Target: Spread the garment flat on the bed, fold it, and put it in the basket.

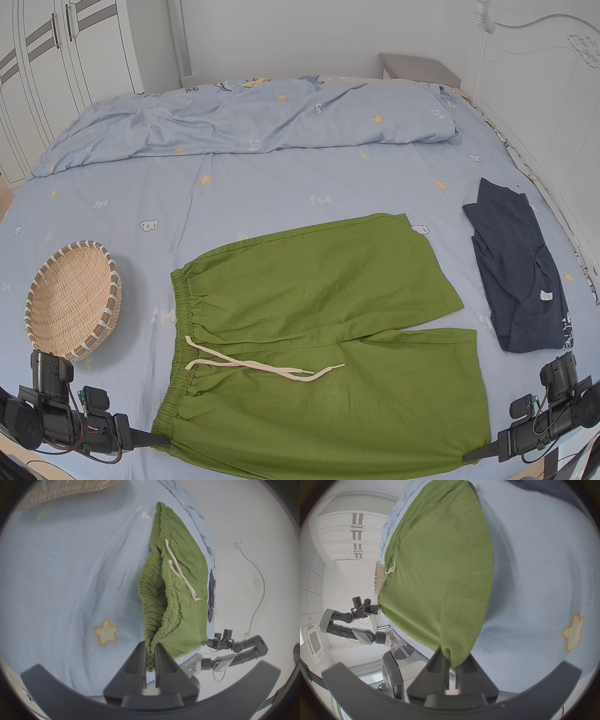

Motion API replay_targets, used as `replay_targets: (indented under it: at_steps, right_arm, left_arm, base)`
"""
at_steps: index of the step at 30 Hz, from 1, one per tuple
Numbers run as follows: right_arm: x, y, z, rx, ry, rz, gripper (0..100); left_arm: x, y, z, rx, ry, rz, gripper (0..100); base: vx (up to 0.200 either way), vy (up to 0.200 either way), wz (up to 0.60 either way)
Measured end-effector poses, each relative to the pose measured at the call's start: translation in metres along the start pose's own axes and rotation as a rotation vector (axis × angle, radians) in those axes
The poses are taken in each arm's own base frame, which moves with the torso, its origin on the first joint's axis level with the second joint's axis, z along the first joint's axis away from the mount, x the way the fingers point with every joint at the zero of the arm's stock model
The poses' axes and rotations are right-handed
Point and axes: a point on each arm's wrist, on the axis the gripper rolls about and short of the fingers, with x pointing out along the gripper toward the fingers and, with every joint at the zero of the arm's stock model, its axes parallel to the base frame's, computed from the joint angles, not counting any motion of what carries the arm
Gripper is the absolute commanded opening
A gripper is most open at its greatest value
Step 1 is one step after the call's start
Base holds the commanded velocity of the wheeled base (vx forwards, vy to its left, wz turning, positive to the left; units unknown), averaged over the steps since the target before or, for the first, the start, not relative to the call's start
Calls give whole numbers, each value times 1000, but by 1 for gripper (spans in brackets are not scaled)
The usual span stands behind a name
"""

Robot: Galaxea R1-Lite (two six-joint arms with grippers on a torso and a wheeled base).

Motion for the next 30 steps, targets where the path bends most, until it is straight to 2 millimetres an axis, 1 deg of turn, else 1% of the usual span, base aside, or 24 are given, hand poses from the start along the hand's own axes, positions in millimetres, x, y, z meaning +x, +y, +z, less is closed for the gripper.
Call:
replay_targets:
  at_steps: [2,5,9,12,16,22,26,30]
  right_arm:
    - [-4,3,0,-4,-21,2,0]
    - [-10,9,7,-11,-45,2,0]
    - [-24,21,28,-28,-75,6,0]
    - [-36,32,48,-57,-111,15,0]
    - [-59,53,81,-126,-204,29,0]
    - [-89,82,122,-207,-309,50,0]
    - [-104,99,147,-249,-356,62,0]
    - [-117,114,174,-290,-400,71,0]
  left_arm:
    - [-2,-2,1,-39,4,1,0]
    - [-5,-7,4,-84,12,2,0]
    - [-13,-19,14,-107,4,-4,0]
    - [-18,-28,24,-99,-13,-14,0]
    - [-28,-46,46,-64,-60,-36,0]
    - [-40,-72,85,7,-141,-75,0]
    - [-41,-81,108,31,-168,-90,0]
    - [-36,-84,132,37,-179,-93,0]
  base:
    - [0,0,0]
    - [0,0,0]
    - [0,0,0]
    - [0,0,0]
    - [0,0,0]
    - [0,0,0]
    - [0,0,0]
    - [0,0,0]
